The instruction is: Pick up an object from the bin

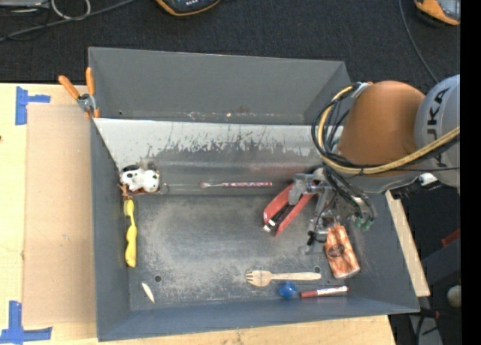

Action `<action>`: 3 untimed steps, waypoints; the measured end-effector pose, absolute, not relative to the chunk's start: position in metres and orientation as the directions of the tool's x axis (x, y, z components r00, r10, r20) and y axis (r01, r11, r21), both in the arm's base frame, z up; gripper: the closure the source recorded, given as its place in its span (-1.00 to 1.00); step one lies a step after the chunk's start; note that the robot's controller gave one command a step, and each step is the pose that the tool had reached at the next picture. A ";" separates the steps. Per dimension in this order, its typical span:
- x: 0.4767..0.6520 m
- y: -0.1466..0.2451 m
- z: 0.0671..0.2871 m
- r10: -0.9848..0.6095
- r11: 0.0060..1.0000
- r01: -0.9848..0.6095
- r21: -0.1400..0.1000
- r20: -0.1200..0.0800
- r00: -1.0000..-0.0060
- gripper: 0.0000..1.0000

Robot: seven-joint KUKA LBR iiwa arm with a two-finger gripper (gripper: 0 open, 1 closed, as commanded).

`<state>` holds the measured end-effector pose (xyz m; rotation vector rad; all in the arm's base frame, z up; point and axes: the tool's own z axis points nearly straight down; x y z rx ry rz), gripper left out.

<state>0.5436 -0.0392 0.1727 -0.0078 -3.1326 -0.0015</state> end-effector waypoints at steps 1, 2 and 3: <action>0.545 -0.039 0.177 0.003 1.000 0.003 0.000 0.001 -1.000 -1.00; 0.510 -0.060 0.100 -0.094 0.996 -0.094 0.001 0.001 -0.996 -1.00; 0.490 -0.061 0.135 -0.194 0.981 -0.194 0.001 -0.002 -0.981 -1.00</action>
Offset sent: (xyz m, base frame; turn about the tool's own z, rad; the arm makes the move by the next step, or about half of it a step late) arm -0.0482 -0.0296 -0.1027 -0.1322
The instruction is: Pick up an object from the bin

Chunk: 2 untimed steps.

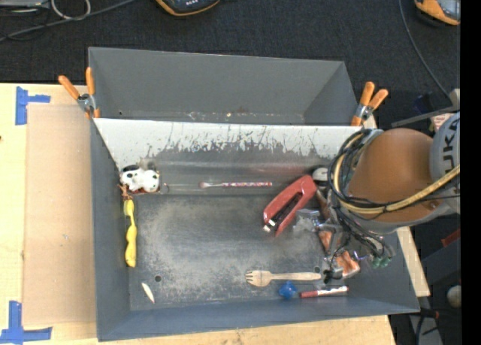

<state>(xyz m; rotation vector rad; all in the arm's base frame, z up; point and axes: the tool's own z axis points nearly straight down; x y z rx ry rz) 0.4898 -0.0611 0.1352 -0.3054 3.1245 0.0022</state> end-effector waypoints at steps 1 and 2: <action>0.493 -0.059 0.121 -0.112 0.994 -0.112 0.002 0.004 -0.994 -1.00; 0.503 -0.042 0.078 -0.289 0.957 -0.289 0.000 -0.004 -0.957 -1.00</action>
Offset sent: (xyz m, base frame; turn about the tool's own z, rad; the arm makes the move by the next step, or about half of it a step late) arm 0.0154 0.0230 -0.0652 -0.1136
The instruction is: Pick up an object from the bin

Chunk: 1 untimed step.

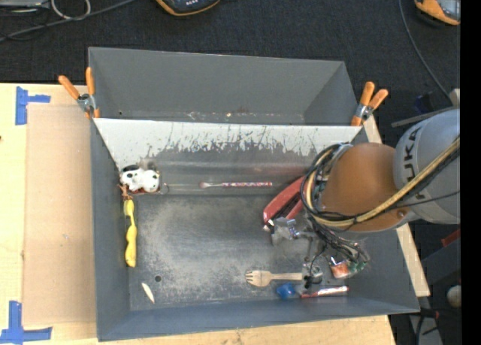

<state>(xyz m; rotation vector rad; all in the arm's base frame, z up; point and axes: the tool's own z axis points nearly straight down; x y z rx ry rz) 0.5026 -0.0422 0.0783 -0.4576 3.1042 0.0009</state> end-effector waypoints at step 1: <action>0.499 -0.028 0.070 -0.093 0.996 -0.093 0.002 0.005 -0.996 1.00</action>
Offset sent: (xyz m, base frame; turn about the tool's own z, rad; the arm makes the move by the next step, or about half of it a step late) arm 0.0000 0.0000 0.0000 0.0000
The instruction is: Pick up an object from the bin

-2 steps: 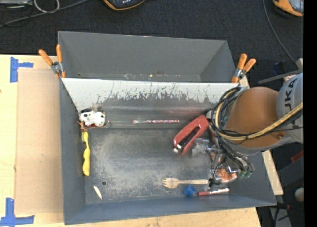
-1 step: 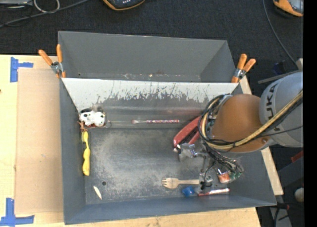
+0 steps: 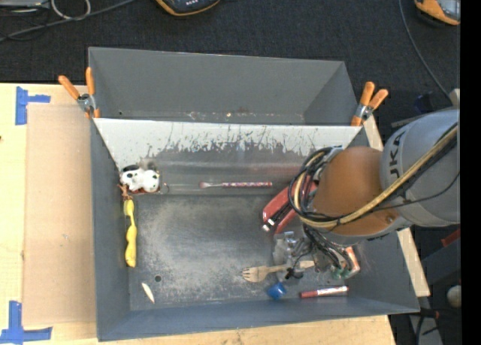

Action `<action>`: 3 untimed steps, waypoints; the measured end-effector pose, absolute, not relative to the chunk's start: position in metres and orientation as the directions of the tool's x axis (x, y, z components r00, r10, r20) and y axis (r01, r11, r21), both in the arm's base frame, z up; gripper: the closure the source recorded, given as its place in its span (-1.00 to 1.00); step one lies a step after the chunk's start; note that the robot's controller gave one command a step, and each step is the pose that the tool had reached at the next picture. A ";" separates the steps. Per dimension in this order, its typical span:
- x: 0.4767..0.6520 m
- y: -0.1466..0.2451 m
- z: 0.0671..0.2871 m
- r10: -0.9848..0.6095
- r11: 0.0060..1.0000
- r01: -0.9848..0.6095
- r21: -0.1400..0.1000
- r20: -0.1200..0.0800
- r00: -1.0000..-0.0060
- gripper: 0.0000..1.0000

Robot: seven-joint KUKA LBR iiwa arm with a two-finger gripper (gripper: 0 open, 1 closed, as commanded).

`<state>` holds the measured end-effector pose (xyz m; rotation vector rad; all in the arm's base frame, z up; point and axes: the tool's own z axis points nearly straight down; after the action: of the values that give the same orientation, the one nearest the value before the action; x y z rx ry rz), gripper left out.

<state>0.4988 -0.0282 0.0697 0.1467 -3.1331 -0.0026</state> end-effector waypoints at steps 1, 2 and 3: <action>0.499 -0.028 0.070 -0.094 0.996 -0.094 0.002 0.005 -0.996 1.00; 0.497 -0.028 0.094 -0.095 0.995 -0.095 0.003 0.009 -0.995 1.00; 0.496 -0.027 0.138 -0.096 0.995 -0.096 0.004 0.014 -0.995 1.00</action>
Offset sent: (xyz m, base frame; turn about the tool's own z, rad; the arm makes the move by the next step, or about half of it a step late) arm -0.0001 0.0001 0.0460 -0.0004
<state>0.4962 -0.0270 0.1376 0.1507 -3.1238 -0.0045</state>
